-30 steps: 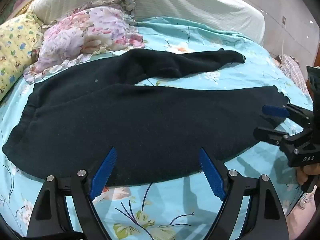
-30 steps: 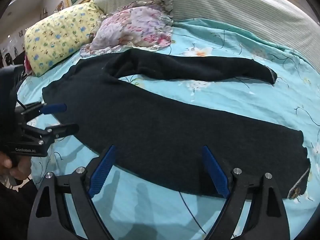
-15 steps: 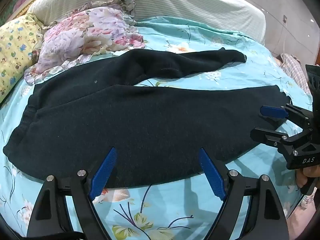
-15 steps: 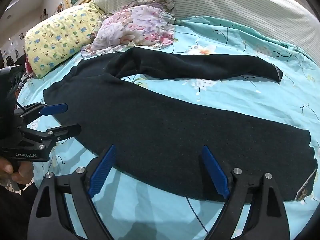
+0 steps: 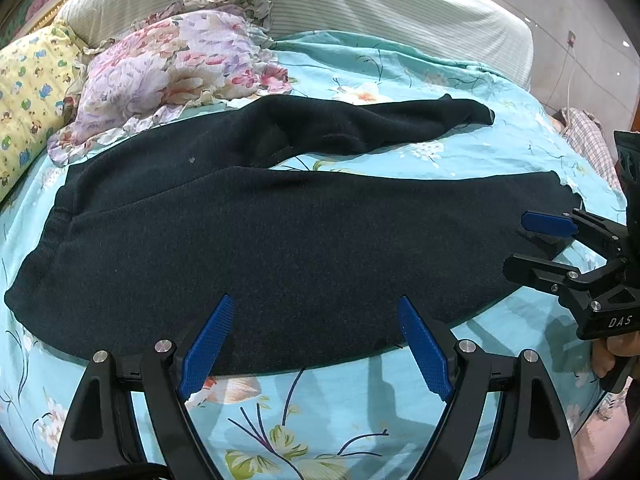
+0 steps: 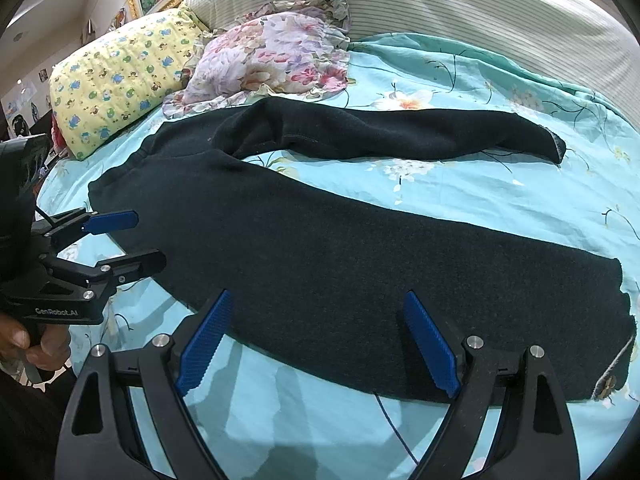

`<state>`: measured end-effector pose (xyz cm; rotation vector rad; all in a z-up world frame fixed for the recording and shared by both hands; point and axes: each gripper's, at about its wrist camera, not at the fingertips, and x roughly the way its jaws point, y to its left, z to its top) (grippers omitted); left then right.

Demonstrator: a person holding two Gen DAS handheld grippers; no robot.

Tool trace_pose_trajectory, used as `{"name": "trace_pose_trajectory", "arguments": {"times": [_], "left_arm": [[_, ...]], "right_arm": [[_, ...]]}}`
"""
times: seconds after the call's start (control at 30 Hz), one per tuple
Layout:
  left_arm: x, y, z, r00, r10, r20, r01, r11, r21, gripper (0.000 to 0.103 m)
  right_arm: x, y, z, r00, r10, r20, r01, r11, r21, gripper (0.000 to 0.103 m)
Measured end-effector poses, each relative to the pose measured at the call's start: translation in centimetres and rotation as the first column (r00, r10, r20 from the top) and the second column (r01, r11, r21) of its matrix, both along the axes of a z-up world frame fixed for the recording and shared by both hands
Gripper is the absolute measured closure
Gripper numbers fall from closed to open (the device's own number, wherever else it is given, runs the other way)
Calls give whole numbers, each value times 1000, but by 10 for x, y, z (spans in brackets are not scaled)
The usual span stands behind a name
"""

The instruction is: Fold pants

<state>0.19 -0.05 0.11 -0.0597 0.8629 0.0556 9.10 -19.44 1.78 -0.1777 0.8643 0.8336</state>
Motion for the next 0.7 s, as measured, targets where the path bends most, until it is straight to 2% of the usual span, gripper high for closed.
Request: {"name": "trace_pose_trajectory", "arguments": {"times": [0.7], "left_arm": [[2,4,0,1000,2,-3,-2,1000,-14,18]], "right_arm": [[-5,6,2,1000,4,0,-4,1000,-1,15]]}}
